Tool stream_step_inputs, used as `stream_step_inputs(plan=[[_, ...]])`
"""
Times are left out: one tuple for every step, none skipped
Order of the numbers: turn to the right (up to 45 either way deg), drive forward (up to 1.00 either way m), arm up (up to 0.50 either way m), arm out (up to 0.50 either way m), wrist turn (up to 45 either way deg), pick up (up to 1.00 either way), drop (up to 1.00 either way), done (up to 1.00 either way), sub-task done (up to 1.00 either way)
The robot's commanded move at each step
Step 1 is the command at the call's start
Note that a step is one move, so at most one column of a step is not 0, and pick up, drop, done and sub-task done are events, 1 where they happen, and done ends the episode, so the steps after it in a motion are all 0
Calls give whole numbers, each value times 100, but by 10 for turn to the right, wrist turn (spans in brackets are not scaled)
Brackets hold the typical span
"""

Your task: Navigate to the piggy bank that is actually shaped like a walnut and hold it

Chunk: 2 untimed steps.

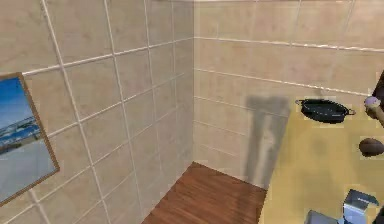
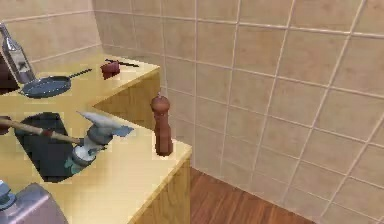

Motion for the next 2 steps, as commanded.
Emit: stream_step_inputs(plan=[[-450, 0, 0, 0, 0, 0, 0, 0, 0], [-450, 0, 0, 0, 0, 0, 0, 0, 0]])
